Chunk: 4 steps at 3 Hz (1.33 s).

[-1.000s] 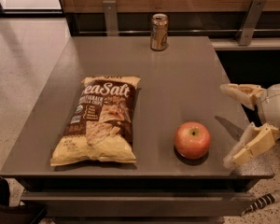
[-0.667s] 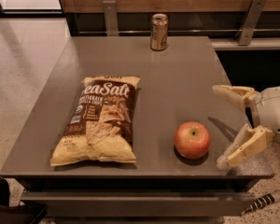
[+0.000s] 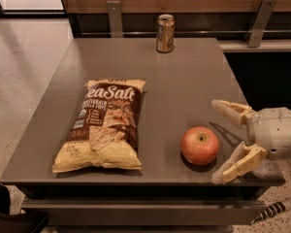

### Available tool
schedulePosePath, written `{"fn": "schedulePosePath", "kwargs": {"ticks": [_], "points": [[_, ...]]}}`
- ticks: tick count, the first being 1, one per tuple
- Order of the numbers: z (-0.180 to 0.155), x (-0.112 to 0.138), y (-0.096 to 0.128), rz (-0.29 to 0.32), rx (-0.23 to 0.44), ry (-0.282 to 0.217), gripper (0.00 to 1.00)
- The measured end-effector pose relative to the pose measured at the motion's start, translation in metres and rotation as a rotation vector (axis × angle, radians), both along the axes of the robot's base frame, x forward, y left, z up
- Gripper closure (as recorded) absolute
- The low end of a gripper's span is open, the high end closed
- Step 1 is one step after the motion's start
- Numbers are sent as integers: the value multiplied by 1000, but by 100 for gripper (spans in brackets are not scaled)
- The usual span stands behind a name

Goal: Move apple near orange can

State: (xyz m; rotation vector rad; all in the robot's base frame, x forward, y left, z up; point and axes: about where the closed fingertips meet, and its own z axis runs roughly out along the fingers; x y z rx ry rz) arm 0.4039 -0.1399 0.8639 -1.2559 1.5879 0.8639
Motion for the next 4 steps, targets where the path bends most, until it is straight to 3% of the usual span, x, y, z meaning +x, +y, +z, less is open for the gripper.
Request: {"fn": "schedulePosePath", "kwargs": {"ticks": [2, 3, 4], "points": [[-16, -2, 11, -19, 0, -70, 2], [-14, -4, 20, 0, -20, -105, 33], [-12, -4, 25, 19, -39, -122, 55]]}}
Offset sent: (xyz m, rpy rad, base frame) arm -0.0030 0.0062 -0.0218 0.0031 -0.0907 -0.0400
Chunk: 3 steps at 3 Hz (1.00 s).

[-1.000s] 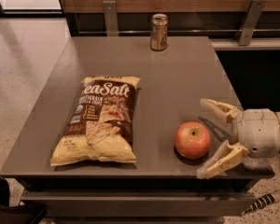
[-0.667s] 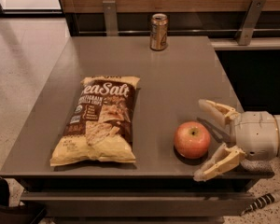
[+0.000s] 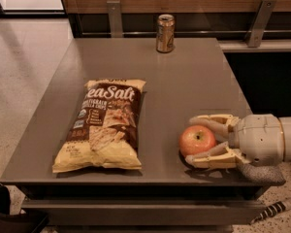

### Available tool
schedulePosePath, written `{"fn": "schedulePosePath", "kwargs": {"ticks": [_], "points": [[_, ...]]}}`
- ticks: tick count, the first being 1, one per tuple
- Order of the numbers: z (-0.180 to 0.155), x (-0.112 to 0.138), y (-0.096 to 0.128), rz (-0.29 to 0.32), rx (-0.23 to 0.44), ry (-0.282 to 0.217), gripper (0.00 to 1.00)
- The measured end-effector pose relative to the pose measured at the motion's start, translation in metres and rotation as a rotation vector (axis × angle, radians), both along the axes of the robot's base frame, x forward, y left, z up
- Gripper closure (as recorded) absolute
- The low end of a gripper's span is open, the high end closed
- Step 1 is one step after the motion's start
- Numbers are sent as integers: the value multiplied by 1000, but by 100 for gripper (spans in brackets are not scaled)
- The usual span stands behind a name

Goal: Move apple near orange can

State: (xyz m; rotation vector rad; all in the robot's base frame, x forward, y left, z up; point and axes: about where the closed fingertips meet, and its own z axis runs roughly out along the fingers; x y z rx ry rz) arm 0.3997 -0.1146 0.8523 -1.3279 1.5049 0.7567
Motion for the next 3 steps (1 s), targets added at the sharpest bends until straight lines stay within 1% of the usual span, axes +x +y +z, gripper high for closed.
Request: {"fn": "schedulePosePath", "kwargs": {"ticks": [1, 2, 3], "points": [[1, 0, 2, 3, 0, 0, 79], [1, -1, 4, 6, -2, -1, 99], [11, 5, 1, 0, -12, -3, 100]]}}
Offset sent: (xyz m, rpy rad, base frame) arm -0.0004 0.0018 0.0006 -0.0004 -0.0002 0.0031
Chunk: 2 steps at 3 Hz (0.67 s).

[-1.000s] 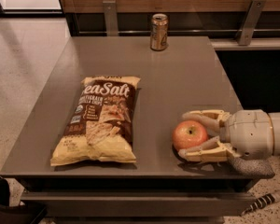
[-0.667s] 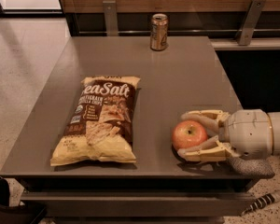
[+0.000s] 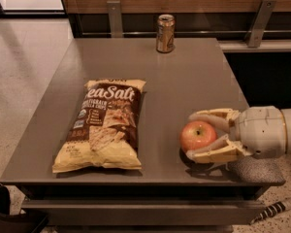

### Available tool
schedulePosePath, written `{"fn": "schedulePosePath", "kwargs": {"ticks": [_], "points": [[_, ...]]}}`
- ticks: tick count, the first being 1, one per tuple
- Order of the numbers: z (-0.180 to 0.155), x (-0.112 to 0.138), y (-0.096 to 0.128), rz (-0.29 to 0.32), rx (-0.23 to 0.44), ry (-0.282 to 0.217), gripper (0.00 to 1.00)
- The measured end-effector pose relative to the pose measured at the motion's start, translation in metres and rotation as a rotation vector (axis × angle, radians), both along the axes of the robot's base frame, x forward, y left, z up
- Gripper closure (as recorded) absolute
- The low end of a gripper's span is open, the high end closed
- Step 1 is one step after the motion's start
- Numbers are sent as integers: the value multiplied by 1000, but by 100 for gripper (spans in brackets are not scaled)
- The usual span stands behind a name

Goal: Move apple near orange can

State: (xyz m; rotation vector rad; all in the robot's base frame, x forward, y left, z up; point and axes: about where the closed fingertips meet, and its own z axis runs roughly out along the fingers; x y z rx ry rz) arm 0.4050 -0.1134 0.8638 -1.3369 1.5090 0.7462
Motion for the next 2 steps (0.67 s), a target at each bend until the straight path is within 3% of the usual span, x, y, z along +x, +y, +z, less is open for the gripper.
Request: {"fn": "schedulePosePath", "kwargs": {"ticks": [2], "points": [[47, 47, -20, -45, -40, 10, 100]]}}
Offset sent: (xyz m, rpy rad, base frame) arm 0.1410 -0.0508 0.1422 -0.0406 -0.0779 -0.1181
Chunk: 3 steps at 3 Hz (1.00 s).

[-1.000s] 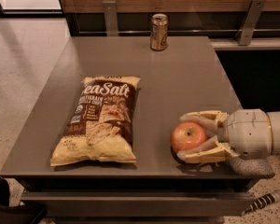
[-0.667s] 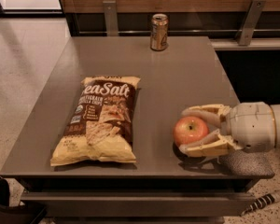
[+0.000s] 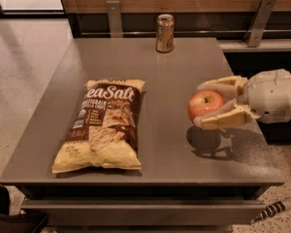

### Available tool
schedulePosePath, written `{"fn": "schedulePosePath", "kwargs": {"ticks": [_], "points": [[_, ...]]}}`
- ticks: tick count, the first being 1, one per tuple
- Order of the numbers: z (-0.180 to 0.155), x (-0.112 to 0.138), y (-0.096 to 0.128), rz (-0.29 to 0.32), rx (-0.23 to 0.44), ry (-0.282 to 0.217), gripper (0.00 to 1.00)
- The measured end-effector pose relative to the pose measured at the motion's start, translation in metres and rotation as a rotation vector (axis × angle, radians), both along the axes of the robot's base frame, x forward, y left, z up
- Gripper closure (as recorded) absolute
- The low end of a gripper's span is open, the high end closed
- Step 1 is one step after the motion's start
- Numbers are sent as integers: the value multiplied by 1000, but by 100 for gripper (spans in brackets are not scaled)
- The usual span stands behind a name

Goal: Move apple near orange can

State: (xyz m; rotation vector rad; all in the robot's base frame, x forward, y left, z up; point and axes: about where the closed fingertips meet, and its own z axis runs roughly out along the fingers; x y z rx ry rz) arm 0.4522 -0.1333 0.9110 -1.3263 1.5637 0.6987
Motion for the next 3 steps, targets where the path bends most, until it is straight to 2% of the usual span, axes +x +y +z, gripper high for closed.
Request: {"fn": "schedulePosePath", "kwargs": {"ticks": [1, 2, 3], "points": [[53, 84, -15, -81, 58, -21, 100], [89, 137, -28, -173, 117, -56, 100], [109, 191, -48, -337, 163, -92, 100]]}}
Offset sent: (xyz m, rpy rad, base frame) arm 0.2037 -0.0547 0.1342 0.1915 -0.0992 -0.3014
